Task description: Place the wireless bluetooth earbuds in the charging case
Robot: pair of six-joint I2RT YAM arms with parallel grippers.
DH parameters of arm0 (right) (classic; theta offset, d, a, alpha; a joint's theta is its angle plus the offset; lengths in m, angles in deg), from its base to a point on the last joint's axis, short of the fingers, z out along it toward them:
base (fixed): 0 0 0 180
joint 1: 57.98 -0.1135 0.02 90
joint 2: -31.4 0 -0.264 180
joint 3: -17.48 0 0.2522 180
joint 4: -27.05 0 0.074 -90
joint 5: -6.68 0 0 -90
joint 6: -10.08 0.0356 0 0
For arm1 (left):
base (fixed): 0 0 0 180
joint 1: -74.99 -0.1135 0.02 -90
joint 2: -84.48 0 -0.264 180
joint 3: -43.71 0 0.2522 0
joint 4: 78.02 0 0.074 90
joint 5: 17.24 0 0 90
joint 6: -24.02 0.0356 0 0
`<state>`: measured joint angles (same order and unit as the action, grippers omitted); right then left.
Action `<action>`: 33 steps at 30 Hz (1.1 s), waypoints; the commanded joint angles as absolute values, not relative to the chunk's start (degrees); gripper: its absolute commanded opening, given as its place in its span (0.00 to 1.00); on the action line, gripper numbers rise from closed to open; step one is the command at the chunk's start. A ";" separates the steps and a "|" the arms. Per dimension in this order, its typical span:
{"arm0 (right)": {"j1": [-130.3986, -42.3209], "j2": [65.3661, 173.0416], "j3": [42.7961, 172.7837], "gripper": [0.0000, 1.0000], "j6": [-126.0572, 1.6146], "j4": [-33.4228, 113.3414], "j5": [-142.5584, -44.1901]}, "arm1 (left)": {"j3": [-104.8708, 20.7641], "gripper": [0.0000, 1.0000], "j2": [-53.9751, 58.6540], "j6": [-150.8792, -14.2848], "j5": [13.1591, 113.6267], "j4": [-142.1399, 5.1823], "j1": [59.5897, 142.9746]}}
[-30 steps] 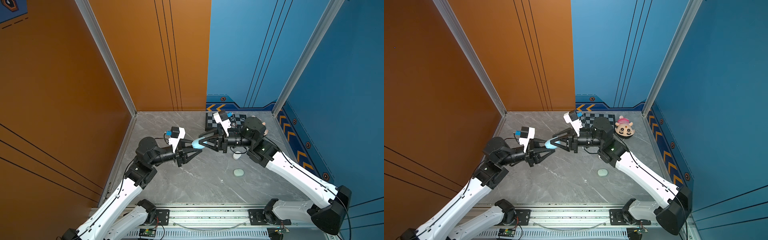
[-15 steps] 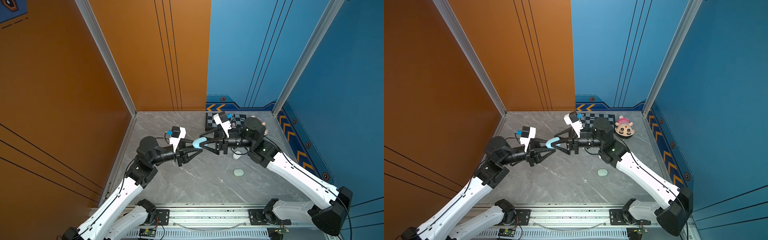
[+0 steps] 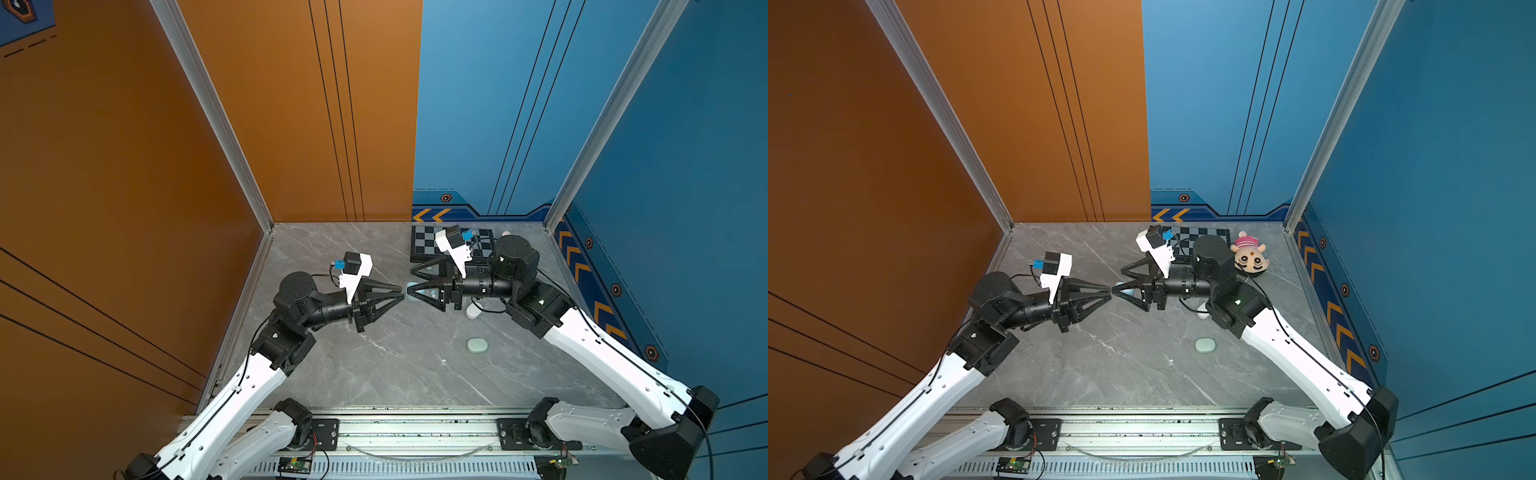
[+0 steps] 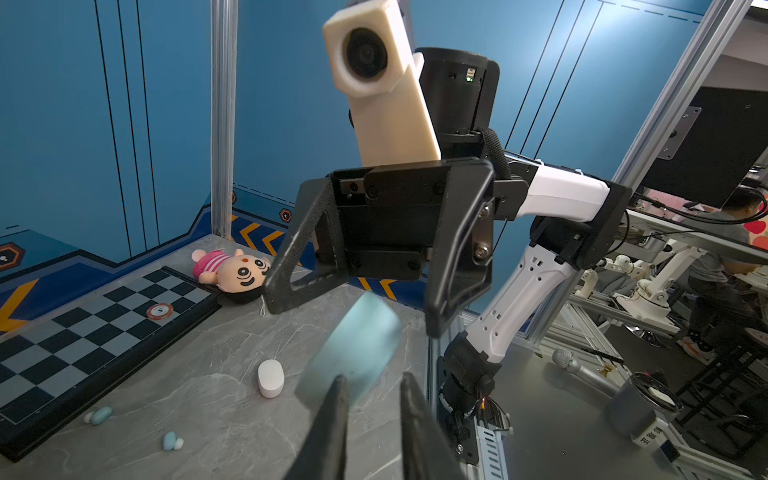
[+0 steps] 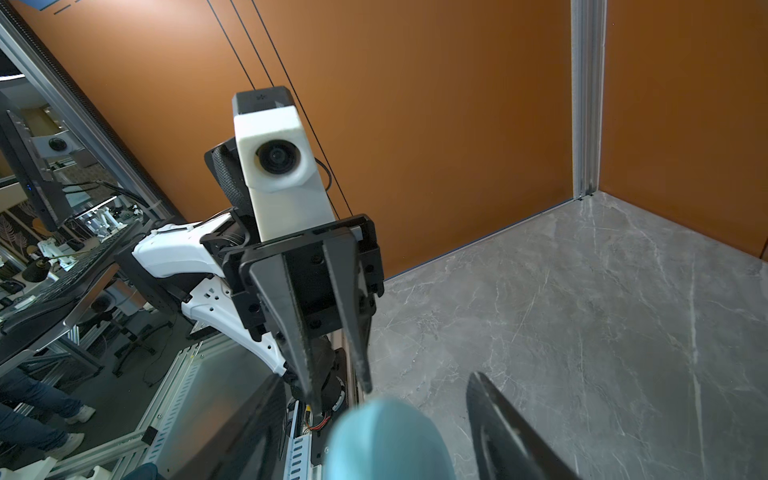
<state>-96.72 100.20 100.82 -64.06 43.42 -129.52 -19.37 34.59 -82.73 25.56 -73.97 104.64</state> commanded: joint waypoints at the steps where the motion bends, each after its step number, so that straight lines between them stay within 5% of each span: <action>1: -97.09 100.70 102.73 0.71 -65.33 44.41 -126.77 | -21.01 0.04 34.61 -82.85 23.89 -75.15 104.35; 8: -96.67 100.25 100.48 0.71 -65.09 44.18 -122.94 | -19.30 0.07 35.19 -81.89 28.90 -75.14 104.69; 11: -96.30 98.73 98.34 0.70 -64.16 45.42 -118.70 | -17.99 0.24 36.71 -81.97 34.51 -75.14 104.70; 16: -97.07 96.54 96.00 0.66 -65.15 59.94 -107.85 | -16.57 0.99 40.36 -83.38 45.40 -72.18 104.47; 33: -109.24 97.38 83.49 0.63 -54.60 81.62 -89.35 | -15.61 0.98 46.98 -86.37 49.92 -63.90 103.46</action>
